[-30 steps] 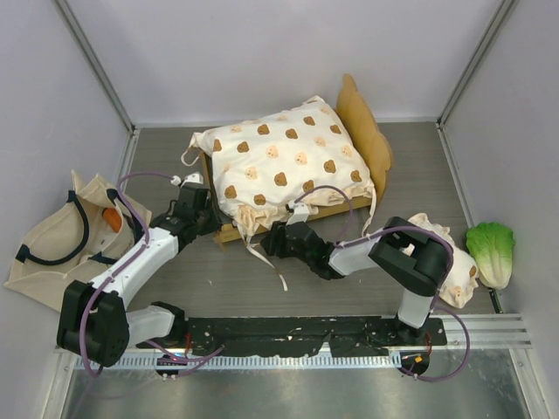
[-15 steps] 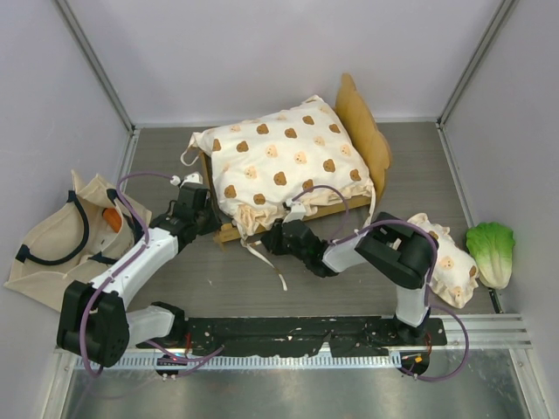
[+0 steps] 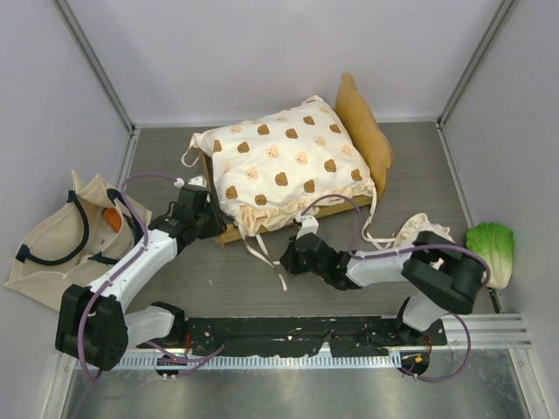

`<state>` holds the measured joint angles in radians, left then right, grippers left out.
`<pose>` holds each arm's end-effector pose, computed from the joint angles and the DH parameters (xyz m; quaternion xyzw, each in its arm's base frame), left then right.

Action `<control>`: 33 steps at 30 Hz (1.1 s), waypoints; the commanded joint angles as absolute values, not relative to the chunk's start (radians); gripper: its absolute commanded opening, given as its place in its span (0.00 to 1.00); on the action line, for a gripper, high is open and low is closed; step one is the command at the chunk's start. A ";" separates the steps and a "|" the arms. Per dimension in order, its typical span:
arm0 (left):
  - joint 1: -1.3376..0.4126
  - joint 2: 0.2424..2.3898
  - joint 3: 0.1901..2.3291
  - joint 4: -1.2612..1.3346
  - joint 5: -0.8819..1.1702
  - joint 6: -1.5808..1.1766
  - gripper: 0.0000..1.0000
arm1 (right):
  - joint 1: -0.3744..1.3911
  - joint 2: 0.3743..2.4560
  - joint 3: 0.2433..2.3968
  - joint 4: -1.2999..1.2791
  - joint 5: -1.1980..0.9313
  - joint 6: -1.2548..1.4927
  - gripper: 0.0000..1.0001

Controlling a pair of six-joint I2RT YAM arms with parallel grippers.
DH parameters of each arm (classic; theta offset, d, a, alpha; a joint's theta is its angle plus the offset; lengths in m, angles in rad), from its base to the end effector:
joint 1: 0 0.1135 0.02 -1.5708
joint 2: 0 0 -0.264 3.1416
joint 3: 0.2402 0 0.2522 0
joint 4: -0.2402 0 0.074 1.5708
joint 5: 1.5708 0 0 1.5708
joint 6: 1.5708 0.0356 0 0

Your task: Set up the pet bed

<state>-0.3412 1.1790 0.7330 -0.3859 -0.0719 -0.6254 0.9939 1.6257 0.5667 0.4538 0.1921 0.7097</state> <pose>0.2269 -0.0778 0.2250 -0.1448 0.9207 -0.1380 0.3351 0.1673 0.2447 0.1309 -0.0808 0.8790 0.2918 0.3683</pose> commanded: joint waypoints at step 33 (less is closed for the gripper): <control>-0.339 0.796 0.630 -0.574 0.117 -0.756 0.67 | 1.012 1.735 0.865 0.328 0.104 0.600 0.57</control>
<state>-0.3401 0.7982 0.6285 -0.6098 0.0990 -0.7559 1.0023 1.6711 0.8074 0.1799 0.1631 0.5900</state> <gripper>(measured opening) 0.668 0.572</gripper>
